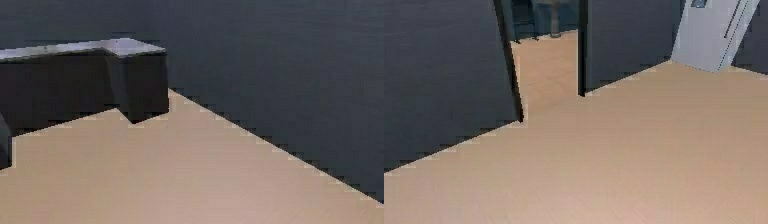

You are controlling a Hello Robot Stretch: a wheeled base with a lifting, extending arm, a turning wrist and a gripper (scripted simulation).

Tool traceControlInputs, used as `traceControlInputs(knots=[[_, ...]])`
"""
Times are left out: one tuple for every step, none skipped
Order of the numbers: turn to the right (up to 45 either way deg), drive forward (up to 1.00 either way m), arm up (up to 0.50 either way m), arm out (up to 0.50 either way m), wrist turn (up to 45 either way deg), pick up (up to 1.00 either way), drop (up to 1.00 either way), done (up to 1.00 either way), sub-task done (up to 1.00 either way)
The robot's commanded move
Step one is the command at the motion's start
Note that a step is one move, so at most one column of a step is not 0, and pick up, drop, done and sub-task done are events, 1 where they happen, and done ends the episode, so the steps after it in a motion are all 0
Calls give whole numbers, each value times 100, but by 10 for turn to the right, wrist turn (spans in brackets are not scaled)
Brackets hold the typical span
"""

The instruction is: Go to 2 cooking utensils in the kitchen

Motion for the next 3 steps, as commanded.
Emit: traceControlInputs(knots=[[450, 0, 0, 0, 0, 0, 0, 0, 0], [60, 0, 0, 0, 0, 0, 0, 0, 0], [0, 15, 0, 0, 0, 0, 0, 0, 0]])
